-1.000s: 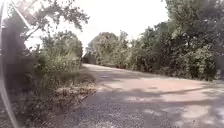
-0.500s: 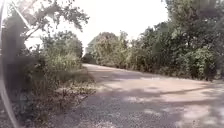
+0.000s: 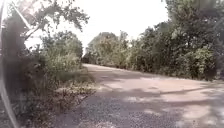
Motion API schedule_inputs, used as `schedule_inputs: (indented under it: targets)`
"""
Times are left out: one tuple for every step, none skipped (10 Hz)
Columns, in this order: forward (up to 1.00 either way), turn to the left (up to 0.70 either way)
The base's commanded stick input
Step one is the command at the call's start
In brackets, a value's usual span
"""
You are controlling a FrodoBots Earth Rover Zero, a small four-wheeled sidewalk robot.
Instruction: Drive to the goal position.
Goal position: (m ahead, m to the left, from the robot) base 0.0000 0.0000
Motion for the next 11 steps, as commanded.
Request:
schedule_inputs:
  targets:
    - [0.05,0.00]
    - [0.05,0.00]
    - [0.05,0.00]
    - [0.05,0.00]
    - [0.05,0.00]
    - [0.05,0.00]
    - [0.05,0.00]
    - [0.05,0.00]
    - [0.05,0.00]
    - [0.06,0.00]
    - [0.06,0.00]
